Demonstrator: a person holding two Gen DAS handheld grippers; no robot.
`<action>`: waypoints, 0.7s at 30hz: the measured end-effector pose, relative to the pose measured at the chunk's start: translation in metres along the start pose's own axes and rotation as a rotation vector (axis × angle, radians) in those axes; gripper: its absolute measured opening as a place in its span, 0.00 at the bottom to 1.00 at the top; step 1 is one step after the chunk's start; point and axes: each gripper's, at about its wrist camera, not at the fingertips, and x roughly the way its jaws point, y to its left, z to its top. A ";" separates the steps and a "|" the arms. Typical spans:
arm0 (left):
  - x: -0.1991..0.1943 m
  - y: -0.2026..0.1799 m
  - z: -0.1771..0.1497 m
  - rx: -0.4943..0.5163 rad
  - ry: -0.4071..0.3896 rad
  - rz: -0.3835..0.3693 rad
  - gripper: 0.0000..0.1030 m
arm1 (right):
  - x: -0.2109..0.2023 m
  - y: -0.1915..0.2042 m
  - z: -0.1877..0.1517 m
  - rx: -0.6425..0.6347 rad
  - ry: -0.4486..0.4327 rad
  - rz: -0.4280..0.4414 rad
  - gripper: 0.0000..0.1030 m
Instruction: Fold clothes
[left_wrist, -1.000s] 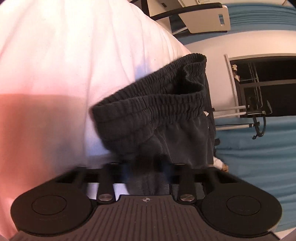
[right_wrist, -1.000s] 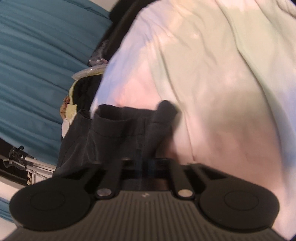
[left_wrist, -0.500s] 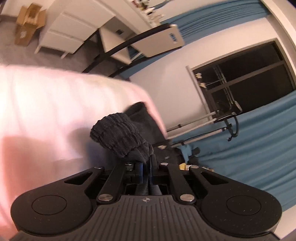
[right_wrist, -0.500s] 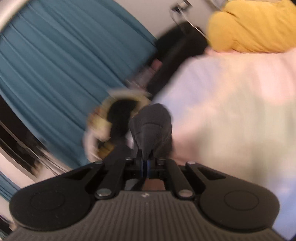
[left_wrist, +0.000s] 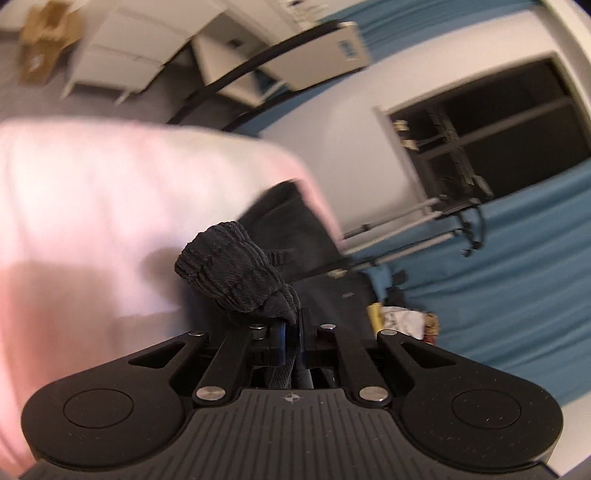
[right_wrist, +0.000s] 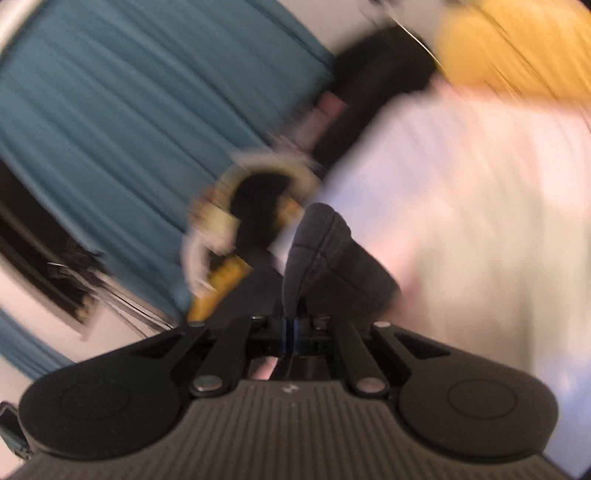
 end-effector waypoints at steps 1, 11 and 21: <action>-0.002 -0.002 0.001 0.013 -0.004 -0.011 0.08 | -0.007 0.010 0.007 -0.023 -0.032 0.032 0.04; -0.011 0.083 -0.047 0.135 0.118 0.120 0.09 | -0.042 -0.118 -0.043 -0.157 0.219 -0.245 0.04; -0.034 0.073 -0.059 0.329 0.111 0.163 0.61 | -0.046 -0.154 -0.066 -0.079 0.280 -0.300 0.40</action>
